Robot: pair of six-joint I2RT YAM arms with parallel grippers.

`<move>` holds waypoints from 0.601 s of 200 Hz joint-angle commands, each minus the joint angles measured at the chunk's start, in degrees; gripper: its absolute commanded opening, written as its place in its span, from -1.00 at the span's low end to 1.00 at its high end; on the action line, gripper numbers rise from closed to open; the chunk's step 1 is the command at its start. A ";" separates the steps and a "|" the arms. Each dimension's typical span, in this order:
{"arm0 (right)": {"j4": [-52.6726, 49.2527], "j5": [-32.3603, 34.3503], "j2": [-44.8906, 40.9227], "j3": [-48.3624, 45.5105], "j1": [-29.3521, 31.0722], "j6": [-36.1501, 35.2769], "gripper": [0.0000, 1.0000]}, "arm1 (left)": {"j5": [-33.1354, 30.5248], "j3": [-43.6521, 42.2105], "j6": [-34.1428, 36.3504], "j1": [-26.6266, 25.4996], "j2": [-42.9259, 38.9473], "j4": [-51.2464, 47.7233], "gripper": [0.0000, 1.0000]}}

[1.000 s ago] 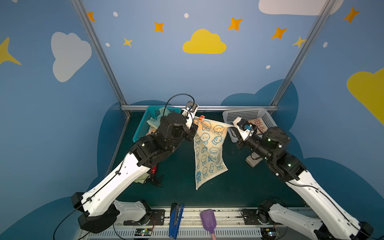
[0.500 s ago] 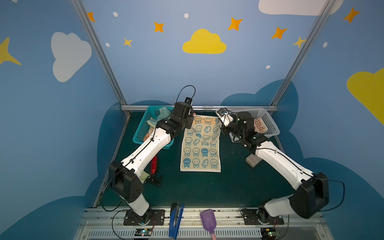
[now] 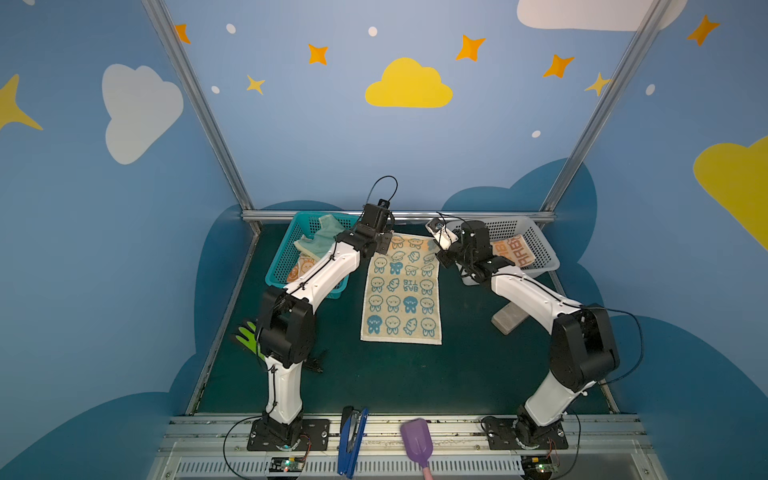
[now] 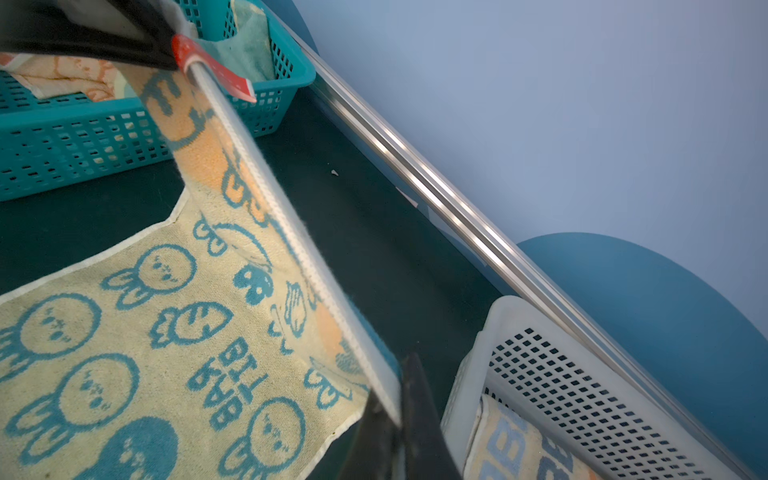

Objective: Fold and stack the towels
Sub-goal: 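Fold the far towel edge toward the robot with both grippers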

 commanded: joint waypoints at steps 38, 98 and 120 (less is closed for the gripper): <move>-3.34 -2.53 -0.71 -2.50 -2.01 1.14 -1.00 | -5.93 -2.07 0.20 2.60 0.59 -4.13 -0.92; -22.16 -7.07 -3.74 -2.86 -1.44 6.60 -1.00 | -5.70 -13.71 -3.02 1.78 -5.92 -4.88 -0.92; -25.52 -6.68 -5.14 -5.01 -0.52 9.68 -1.00 | -5.89 -17.84 -4.68 0.61 -8.93 -5.30 -0.92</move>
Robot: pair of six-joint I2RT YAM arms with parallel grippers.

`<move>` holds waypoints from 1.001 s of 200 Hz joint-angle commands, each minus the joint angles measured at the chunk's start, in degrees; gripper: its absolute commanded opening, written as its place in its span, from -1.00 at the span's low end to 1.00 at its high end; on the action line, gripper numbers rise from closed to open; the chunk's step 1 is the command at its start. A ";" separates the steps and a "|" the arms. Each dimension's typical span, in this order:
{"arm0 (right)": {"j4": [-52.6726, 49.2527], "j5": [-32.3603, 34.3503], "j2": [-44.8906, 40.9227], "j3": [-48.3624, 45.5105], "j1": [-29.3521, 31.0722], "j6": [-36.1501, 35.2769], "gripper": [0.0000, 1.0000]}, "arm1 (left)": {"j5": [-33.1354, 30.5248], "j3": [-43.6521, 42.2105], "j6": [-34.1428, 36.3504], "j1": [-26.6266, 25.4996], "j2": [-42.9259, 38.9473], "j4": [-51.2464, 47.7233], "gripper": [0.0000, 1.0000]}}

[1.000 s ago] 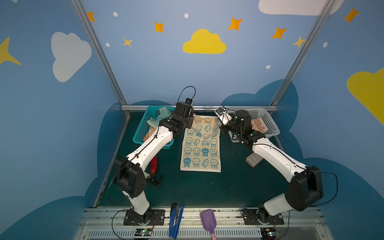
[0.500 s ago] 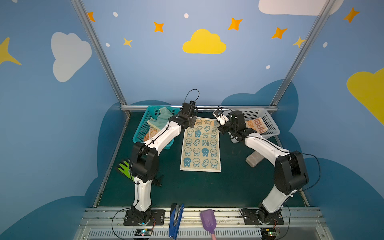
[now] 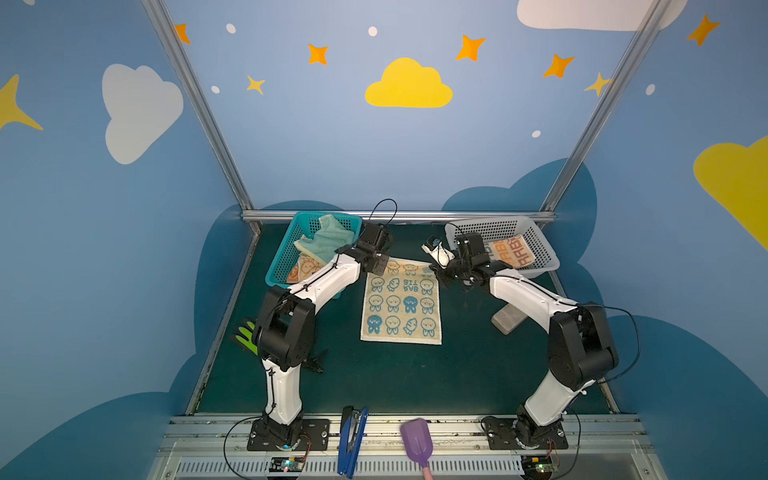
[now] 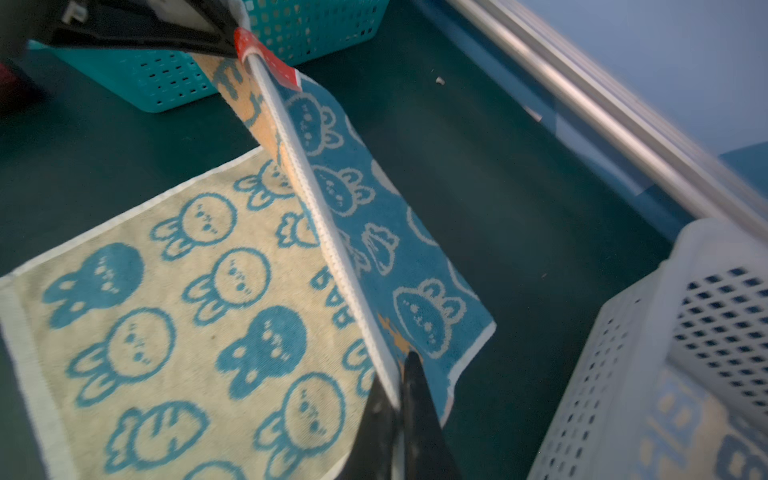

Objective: Fold and stack the towels
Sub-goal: 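Fold the far towel edge toward the robot with both grippers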

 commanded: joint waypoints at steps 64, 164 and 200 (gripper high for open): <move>-15.91 1.95 -8.77 -8.10 2.85 14.68 -1.00 | -10.26 -10.95 -7.34 -4.07 -8.61 -6.58 -0.92; -18.79 2.97 -15.56 -15.36 7.31 18.83 -1.00 | -7.99 -21.00 -14.46 -7.80 -16.95 -6.74 -0.92; -18.08 0.10 -12.35 -16.06 7.92 21.67 -1.00 | -4.51 -25.70 -15.67 -8.01 -16.44 -0.95 -0.92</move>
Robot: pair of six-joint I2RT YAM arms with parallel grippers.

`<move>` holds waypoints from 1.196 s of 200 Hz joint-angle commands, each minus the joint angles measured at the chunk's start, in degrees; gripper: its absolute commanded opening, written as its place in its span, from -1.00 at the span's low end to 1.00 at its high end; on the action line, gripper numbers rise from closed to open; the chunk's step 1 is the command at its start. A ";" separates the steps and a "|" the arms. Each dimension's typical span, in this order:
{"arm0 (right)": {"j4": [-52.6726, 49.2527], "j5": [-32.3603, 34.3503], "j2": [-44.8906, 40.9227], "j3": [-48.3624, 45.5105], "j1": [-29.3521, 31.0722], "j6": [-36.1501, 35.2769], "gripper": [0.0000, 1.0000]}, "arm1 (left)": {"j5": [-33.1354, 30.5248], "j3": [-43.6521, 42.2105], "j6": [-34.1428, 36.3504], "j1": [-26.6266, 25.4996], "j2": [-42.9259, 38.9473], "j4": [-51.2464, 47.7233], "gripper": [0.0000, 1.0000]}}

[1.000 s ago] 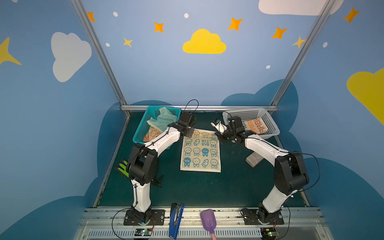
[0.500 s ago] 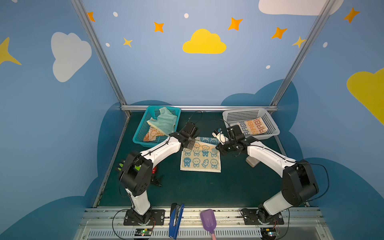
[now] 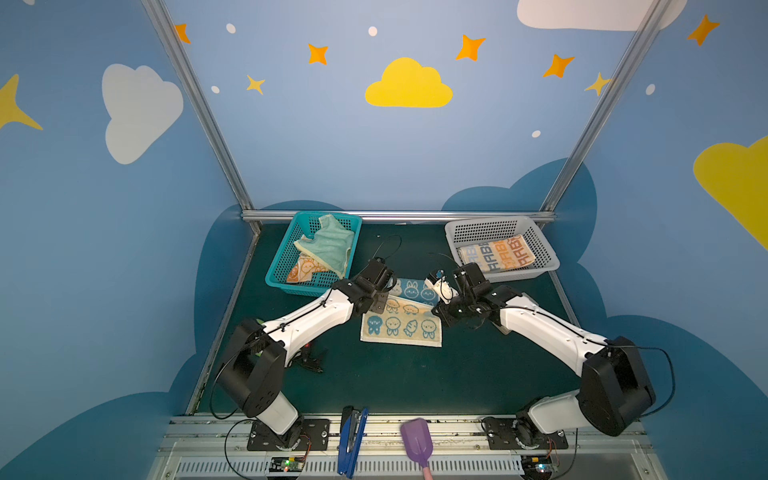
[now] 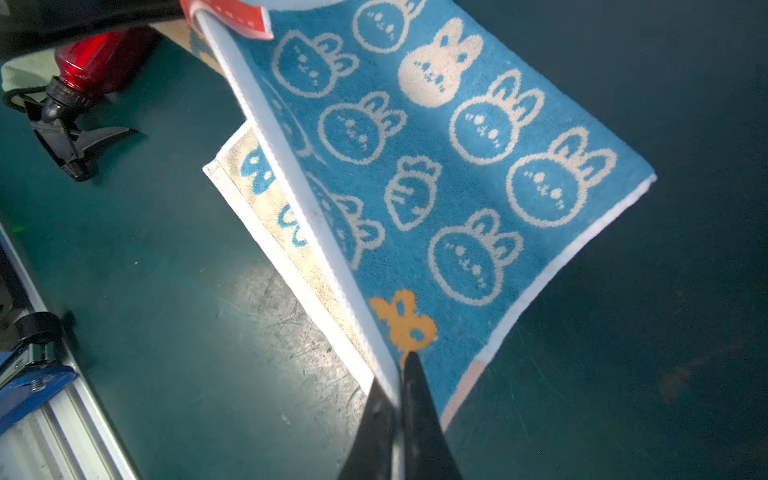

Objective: Fold and stack the towels
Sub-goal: 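Fold the far towel edge toward the robot with both grippers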

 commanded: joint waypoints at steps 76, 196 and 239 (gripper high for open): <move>-10.02 -3.61 11.53 3.08 1.66 7.60 -0.96 | 1.78 -9.92 -4.59 0.61 -0.51 5.99 -0.84; -6.50 -6.80 6.98 -4.87 3.24 14.40 -0.13 | 4.93 -23.55 -12.12 -0.30 -19.89 8.13 0.28; -6.76 -0.62 2.38 -4.10 3.11 15.65 -0.13 | 0.29 -25.33 -13.27 -0.13 -24.41 9.54 0.32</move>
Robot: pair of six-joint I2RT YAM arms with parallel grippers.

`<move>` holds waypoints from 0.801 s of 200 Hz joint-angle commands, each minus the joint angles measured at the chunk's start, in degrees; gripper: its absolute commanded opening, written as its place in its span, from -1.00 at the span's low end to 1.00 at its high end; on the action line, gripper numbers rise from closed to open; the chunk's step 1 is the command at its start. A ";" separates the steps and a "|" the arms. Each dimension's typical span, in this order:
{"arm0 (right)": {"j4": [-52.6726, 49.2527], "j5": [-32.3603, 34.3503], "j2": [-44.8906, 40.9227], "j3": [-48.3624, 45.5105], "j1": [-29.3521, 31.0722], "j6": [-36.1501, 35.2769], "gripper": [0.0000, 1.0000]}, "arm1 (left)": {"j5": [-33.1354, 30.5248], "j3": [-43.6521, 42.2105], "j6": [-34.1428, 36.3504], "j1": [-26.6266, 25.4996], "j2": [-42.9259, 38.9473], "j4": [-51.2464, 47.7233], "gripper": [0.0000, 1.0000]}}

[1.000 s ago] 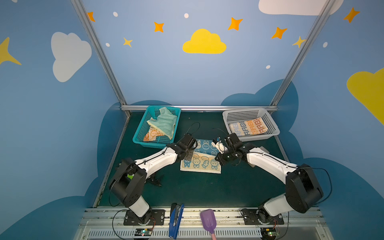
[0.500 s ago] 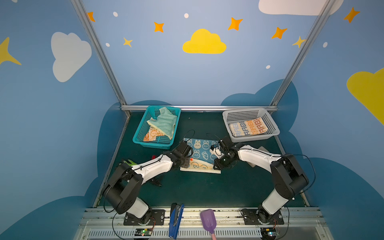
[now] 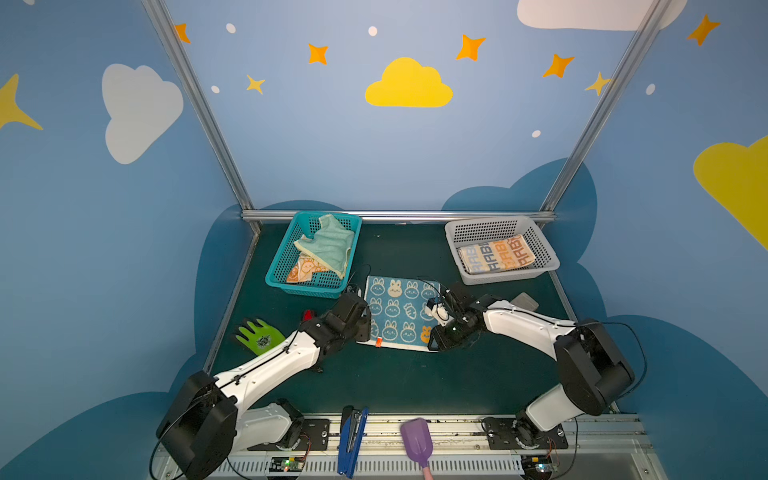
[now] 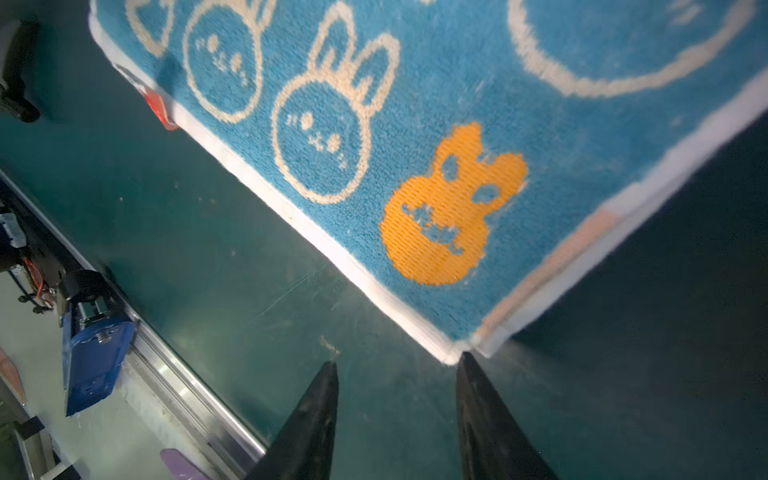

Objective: Fold and stack the towels

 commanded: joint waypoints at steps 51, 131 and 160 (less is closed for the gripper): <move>-1.61 10.80 -1.81 9.45 -1.85 -5.32 -0.13 | -5.58 8.68 5.70 2.84 7.26 -0.82 0.99; -8.51 16.65 15.36 28.38 -6.58 -14.87 -0.12 | 0.19 36.55 15.85 6.67 32.97 -8.59 1.00; -9.70 15.47 21.22 35.01 -7.94 -16.25 -0.12 | 1.93 46.48 16.18 8.78 41.81 -11.62 0.98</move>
